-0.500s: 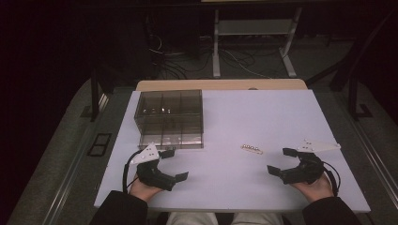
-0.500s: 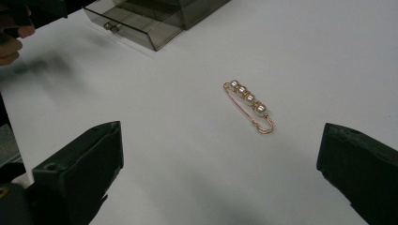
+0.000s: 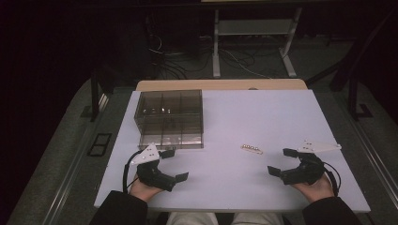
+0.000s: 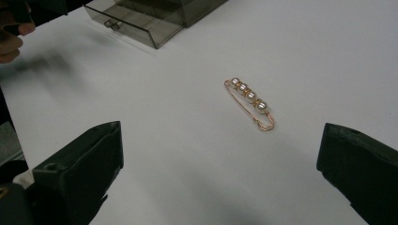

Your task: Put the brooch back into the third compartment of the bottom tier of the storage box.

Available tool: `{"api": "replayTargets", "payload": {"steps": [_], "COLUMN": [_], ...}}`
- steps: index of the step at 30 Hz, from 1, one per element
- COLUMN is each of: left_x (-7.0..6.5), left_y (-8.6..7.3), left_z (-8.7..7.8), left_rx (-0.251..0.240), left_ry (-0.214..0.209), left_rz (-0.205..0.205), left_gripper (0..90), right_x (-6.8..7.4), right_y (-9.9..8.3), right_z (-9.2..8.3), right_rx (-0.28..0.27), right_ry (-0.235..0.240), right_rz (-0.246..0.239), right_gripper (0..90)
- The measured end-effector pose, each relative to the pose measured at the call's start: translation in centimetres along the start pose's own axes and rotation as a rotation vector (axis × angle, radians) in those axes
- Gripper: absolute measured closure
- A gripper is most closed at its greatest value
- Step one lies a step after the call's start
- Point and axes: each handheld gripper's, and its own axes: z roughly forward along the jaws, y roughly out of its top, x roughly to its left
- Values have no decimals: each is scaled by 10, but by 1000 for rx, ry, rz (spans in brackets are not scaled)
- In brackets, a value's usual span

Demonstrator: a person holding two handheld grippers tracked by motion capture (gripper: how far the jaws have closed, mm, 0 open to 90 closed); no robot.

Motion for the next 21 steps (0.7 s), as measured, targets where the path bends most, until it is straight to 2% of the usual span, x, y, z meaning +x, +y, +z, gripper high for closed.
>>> {"api": "replayTargets", "payload": {"steps": [11,21], "left_x": [0,0], "left_y": [-1,-2], "left_z": [-1,-1], "left_rx": [0,0], "left_ry": [8,12], "left_rz": [-3,-10], "left_gripper": [0,0], "right_x": [2,0], "right_y": [0,8], "right_z": [-3,-11], "right_rx": [42,85], "right_ry": [-8,-10], "right_rz": [-13,-13], "right_gripper": [3,3]}}
